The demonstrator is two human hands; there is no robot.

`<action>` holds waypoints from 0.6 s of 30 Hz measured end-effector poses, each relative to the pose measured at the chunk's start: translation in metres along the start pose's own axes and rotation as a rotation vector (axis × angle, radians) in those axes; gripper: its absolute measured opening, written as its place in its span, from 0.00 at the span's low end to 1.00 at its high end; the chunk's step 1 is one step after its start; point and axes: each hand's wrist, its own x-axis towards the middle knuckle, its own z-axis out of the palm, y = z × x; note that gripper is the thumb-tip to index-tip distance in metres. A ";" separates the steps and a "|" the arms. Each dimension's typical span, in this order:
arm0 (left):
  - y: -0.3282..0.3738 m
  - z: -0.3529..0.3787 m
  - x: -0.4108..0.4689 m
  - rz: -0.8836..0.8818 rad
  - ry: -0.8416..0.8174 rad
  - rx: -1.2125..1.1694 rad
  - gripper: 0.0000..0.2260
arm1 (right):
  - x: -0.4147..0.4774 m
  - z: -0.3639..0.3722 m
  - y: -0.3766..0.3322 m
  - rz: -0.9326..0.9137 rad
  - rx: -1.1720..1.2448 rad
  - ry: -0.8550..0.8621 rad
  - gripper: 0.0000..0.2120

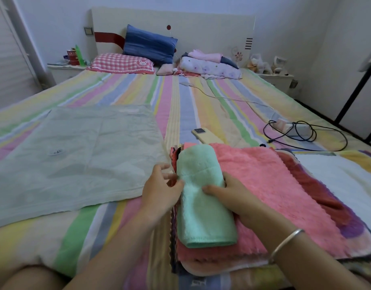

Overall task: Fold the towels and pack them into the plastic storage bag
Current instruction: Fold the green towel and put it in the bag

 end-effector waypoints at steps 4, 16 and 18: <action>0.019 -0.016 0.018 0.096 0.005 -0.033 0.40 | -0.004 -0.017 -0.014 -0.052 0.034 -0.106 0.19; 0.003 -0.008 0.010 -0.234 -0.477 -0.150 0.14 | 0.017 -0.064 -0.027 -0.186 -0.964 -0.229 0.29; 0.003 -0.005 0.010 -0.240 -0.420 -0.120 0.13 | 0.015 -0.056 -0.020 -0.335 -1.052 -0.172 0.26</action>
